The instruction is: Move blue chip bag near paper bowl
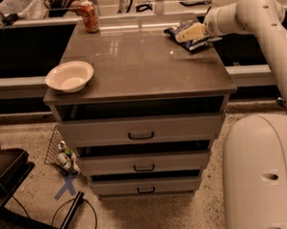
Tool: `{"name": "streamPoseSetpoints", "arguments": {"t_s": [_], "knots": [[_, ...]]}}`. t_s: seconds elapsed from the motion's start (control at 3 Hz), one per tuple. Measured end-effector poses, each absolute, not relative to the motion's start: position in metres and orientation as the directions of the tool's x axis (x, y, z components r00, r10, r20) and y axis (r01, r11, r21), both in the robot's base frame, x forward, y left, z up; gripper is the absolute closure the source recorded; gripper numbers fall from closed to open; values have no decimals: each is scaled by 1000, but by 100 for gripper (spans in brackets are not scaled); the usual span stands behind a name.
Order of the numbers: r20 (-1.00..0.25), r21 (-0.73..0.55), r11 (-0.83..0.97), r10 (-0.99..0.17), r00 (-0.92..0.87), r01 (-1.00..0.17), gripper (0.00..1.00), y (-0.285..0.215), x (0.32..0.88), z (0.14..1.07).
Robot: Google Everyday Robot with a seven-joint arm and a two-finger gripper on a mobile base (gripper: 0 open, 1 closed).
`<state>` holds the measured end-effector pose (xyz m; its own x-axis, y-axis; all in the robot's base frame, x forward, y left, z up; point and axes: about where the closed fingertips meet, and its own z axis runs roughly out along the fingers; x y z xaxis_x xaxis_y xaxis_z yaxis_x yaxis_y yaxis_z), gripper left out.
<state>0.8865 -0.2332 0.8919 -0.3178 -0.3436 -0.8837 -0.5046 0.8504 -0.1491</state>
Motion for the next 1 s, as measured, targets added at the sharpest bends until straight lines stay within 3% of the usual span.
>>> {"name": "streamPoseSetpoints", "arguments": {"t_s": [0.33,1.0], "knots": [[-877,-99,871,-305,-371,-482,0,-234,903,864],[-867,-48,887,-265,-421,-459,41,-229,917,837]]}}
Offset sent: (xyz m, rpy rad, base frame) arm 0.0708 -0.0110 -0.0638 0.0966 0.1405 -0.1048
